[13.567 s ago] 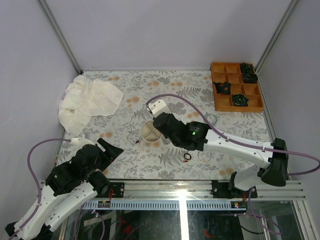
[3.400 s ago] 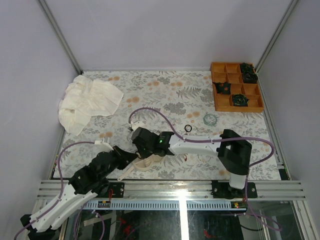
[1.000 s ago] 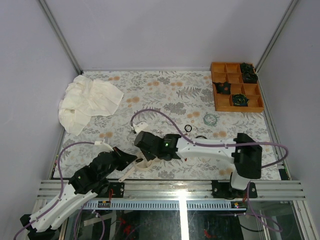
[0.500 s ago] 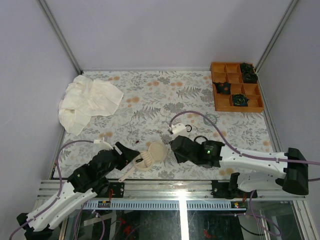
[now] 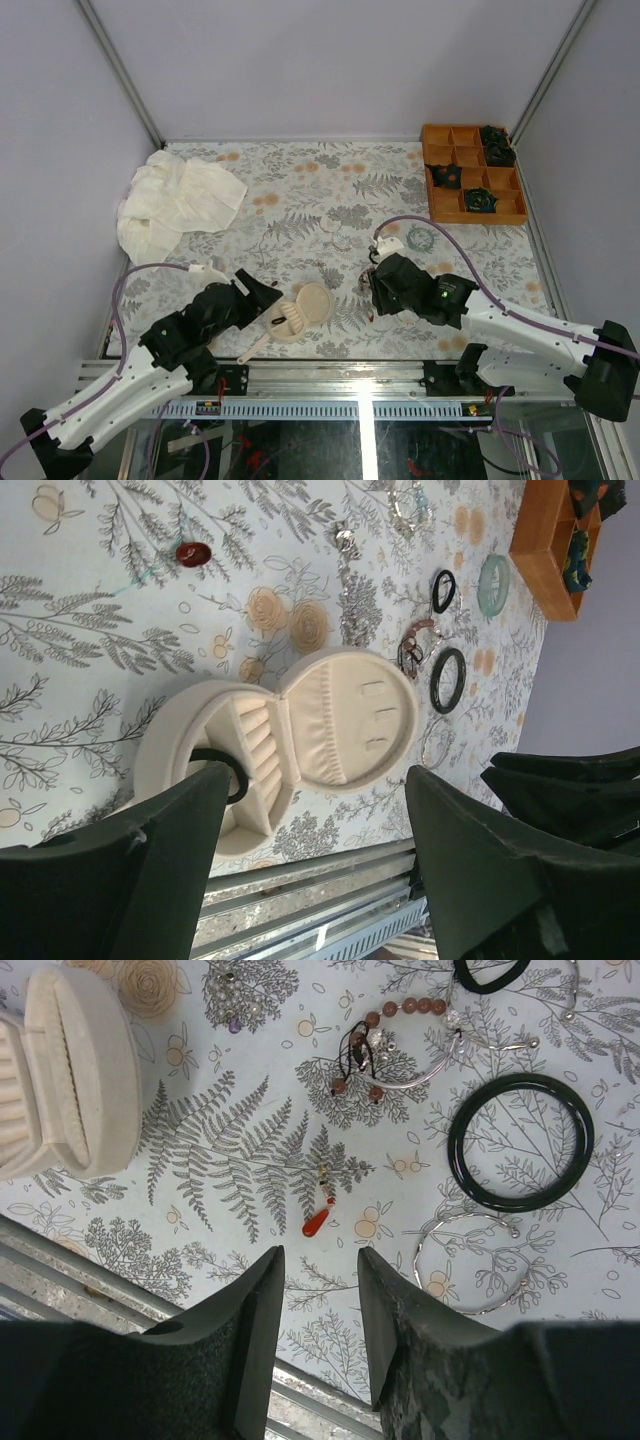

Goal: Organize the mixed jewelry
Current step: Pick up the jewelry from the center of the board.

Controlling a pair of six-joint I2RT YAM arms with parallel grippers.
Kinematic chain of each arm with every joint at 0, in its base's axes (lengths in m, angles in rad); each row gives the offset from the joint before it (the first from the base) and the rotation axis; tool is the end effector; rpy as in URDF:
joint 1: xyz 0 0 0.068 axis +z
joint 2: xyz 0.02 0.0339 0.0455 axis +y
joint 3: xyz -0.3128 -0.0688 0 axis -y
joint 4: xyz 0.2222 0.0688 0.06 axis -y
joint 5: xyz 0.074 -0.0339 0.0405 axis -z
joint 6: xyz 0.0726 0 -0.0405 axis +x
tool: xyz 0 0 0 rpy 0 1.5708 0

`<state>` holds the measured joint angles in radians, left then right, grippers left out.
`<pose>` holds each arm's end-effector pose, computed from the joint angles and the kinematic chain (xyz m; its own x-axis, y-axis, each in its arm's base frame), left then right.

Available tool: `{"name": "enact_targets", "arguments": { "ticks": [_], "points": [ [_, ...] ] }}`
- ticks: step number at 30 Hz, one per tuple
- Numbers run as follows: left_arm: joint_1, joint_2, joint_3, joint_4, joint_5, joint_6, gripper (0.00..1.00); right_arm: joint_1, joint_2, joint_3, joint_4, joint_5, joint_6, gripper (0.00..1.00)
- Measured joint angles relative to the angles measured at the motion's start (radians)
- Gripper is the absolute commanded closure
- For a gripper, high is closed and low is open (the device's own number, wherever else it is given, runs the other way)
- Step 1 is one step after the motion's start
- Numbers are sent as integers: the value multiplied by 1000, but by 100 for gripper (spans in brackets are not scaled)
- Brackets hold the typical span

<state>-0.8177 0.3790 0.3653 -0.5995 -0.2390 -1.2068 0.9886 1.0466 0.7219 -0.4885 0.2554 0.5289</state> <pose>0.0608 -0.0398 0.2030 -0.6788 -0.6034 -0.4185 -0.1626 0.6792 -0.7157 0.1211 0.1505 0.2655 -0.7045 -0.1823 -0.6859 -0.4138 0.8907 0.1883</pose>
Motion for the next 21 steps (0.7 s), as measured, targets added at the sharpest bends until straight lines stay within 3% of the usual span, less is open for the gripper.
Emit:
{"name": "enact_targets", "arguments": {
  "ticks": [11, 16, 21],
  "points": [
    [0, 137, 107, 31, -48, 42, 29, -39, -119, 21, -27, -127, -35, 56],
    [0, 142, 185, 5, -60, 61, 29, -39, -229, 19, -43, -126, -32, 56],
    [0, 132, 235, -14, -75, 84, 29, -39, -207, 19, -44, -110, -32, 56]
  ]
}}
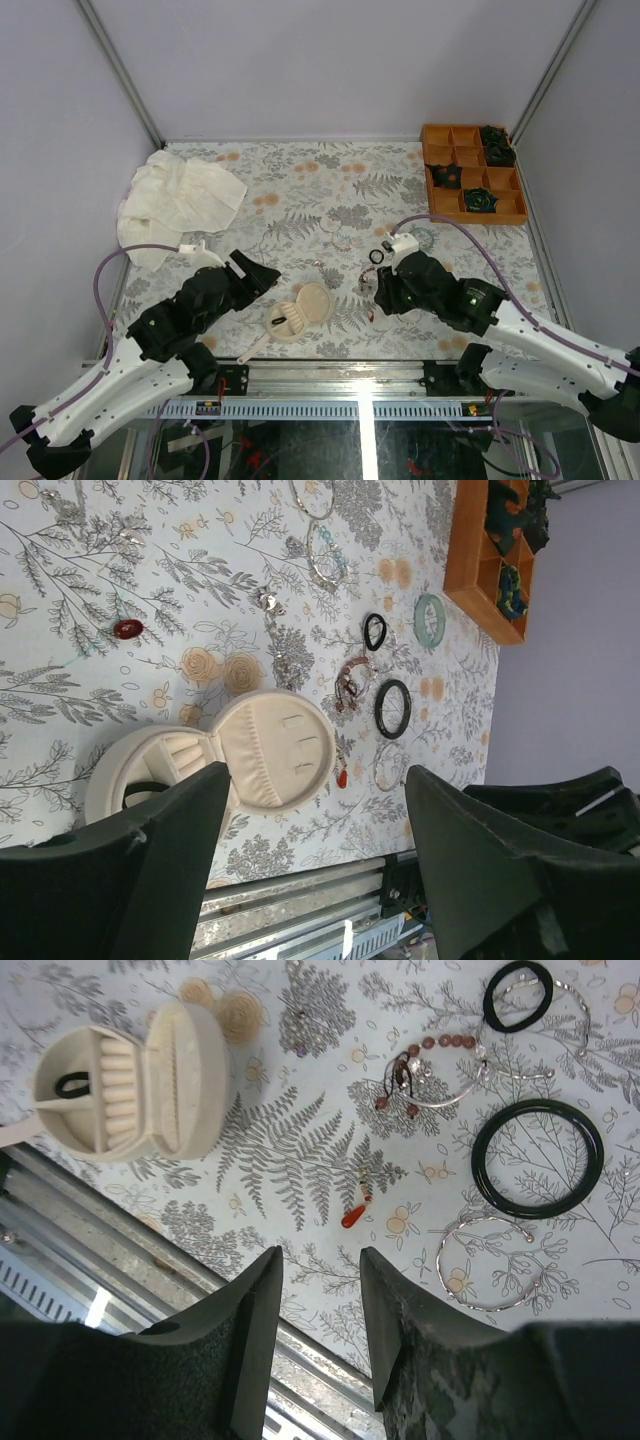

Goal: Organize the mixed jewelry
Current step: Pick up the jewelry from the center of the board.

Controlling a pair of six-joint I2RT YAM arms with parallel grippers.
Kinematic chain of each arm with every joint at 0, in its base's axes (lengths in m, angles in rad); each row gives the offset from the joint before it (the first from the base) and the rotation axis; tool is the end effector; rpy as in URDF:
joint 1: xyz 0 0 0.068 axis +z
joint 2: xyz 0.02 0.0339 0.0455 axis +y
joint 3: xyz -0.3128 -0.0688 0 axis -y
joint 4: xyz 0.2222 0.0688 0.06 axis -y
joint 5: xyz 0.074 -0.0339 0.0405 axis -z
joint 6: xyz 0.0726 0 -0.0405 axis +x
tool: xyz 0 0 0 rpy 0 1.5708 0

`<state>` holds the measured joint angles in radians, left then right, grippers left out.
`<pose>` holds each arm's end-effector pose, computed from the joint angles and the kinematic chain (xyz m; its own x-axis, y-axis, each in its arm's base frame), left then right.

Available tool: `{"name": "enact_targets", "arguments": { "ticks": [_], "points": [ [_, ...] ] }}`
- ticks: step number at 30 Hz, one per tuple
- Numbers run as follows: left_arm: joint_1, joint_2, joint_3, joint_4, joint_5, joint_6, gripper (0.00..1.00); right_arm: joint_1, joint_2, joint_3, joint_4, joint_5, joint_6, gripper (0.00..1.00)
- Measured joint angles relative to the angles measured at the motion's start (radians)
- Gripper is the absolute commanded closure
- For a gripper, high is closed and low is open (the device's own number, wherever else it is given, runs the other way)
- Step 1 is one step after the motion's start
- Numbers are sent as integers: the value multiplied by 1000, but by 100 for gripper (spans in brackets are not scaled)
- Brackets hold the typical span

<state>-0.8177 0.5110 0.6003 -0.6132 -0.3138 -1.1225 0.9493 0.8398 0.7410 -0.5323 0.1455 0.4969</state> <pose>0.0758 -0.0481 0.2745 -0.6089 -0.6038 -0.5145 -0.0868 0.6954 -0.7134 0.0994 0.1207 0.2981 -0.6530 -0.1017 -0.7505 -0.4834 0.8188 0.3097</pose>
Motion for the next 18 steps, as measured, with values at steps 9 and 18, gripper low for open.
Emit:
{"name": "enact_targets", "arguments": {
  "ticks": [9, 18],
  "points": [
    [0, -9, 4, -15, 10, 45, 26, -117, 228, 11, 68, -15, -18, 73],
    [0, 28, -18, 57, 96, 67, 26, -353, 637, 191, 187, -103, -47, 74]
  ]
}}
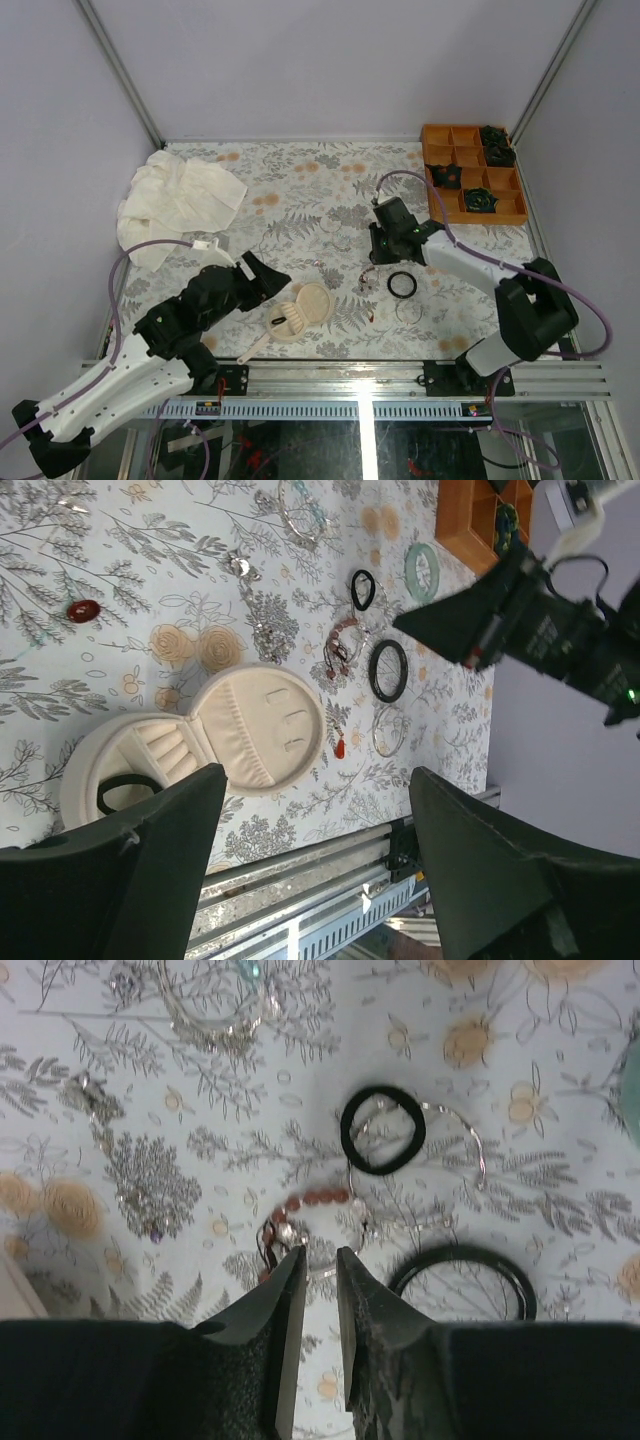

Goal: Organize the mixed jewelry
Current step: Pick up the jewelry from the center of the board.

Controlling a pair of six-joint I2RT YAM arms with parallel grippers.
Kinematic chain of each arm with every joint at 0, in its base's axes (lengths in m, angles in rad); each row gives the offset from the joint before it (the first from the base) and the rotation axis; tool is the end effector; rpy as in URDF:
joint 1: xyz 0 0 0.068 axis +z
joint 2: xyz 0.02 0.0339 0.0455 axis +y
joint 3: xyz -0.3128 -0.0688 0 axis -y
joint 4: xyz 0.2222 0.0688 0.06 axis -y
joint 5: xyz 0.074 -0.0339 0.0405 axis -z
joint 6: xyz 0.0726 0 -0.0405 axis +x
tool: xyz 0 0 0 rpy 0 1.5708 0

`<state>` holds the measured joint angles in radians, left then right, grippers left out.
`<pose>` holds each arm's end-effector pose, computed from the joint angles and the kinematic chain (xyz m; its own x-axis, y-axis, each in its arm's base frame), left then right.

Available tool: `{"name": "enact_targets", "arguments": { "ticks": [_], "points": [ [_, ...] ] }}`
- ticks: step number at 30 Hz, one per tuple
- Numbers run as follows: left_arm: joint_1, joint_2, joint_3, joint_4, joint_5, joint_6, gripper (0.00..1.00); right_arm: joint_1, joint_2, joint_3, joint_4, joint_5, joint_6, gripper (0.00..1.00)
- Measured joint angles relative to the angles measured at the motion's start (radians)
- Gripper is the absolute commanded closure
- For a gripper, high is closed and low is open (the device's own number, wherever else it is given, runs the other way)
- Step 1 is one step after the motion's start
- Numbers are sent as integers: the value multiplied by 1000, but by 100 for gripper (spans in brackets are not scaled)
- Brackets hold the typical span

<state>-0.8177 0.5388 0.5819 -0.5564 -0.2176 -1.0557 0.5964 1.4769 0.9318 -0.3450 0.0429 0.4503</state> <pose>0.0779 -0.0602 0.2724 -0.6734 -0.5240 -0.5214 -0.0047 0.7083 -0.7059 0.2533 0.1682 0.2471 -0.8134 -0.0266 -0.5811 -0.2053 0.9478 0.2439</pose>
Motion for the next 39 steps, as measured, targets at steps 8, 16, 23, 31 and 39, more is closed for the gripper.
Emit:
{"name": "enact_targets", "arguments": {
  "ticks": [8, 16, 23, 31, 39],
  "points": [
    [0, 6, -1, 34, 43, 21, 23, -8, 193, 148, 22, -1, -29, 73],
    [0, -19, -6, 32, 50, 27, 16, -8, 284, 182, 6, 31, -43, 68],
    [0, -50, -19, 22, 50, 31, 14, -8, 289, 182, -9, 47, -48, 66],
    [0, -62, -36, 21, 50, 30, 14, -8, 319, 194, -8, 47, -51, 70],
    [0, -62, -39, 21, 50, 29, 14, -8, 352, 197, -8, 47, -55, 72]
  ]
}}
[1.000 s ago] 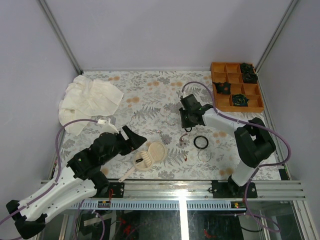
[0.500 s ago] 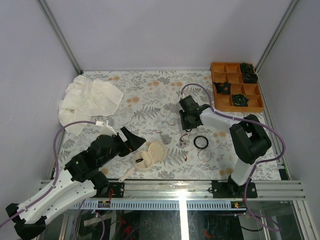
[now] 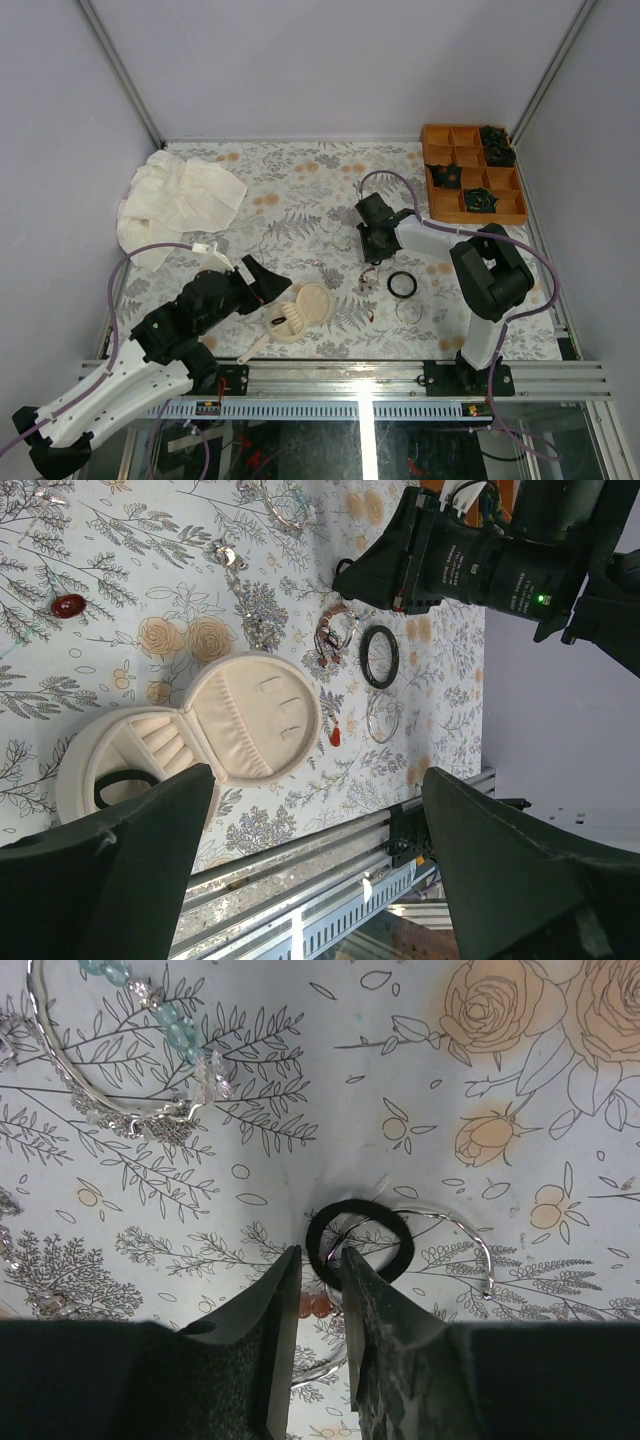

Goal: Organize the mixed jewelry
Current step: Pick up the jewelry from the center of the board.

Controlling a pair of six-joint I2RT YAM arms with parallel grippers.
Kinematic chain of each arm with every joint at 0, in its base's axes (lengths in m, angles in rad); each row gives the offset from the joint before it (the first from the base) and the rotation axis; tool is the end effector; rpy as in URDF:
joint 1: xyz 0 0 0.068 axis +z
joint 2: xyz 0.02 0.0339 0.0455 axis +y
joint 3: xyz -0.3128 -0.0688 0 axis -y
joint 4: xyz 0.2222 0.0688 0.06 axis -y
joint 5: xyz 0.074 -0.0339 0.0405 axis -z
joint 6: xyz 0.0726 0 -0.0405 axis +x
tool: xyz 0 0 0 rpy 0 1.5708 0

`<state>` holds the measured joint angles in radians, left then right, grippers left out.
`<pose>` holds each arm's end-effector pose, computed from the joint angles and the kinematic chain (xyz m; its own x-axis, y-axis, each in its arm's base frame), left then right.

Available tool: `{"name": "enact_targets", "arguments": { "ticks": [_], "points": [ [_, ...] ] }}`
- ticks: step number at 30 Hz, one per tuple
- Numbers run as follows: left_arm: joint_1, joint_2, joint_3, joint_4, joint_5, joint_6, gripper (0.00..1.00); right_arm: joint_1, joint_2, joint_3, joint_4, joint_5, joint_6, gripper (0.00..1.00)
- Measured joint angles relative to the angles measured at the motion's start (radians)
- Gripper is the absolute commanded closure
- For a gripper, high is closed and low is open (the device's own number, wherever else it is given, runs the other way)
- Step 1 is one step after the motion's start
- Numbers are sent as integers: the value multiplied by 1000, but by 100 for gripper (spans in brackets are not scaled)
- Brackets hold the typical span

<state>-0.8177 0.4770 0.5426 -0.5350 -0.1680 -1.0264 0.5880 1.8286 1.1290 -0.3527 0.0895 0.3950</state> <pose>0.0702 -0.0572 0.2657 -0.6883 -0.4989 -0.5266 0.0551 0.6879 -0.7237 0.3205 0.2059 0.1917 -0.8655 -0.1163 -0.4873 -0.1978 0.9730 0.1190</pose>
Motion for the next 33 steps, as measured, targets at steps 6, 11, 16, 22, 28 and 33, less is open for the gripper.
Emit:
{"name": "enact_targets", "arguments": {
  "ticks": [6, 11, 16, 22, 28, 33],
  "points": [
    [0, -6, -7, 0, 0, -1, 15, 0, 8, 7, 3, 6, -7, 91],
    [0, -12, -13, 0, 0, -9, 15, 0, 9, 8, 3, 15, -14, 96],
    [0, -12, -17, 2, 0, -15, 15, 0, -18, 9, -11, 27, -27, 96],
    [0, -9, -21, 2, 1, -16, 15, 0, -163, 8, -23, 27, -44, 95],
    [0, -5, -21, 1, 0, -16, 15, 0, -273, 3, -22, -8, -50, 95],
    [0, -23, -18, -12, -8, -16, 16, 19, -364, -56, -8, -137, -39, 94]
  ]
}}
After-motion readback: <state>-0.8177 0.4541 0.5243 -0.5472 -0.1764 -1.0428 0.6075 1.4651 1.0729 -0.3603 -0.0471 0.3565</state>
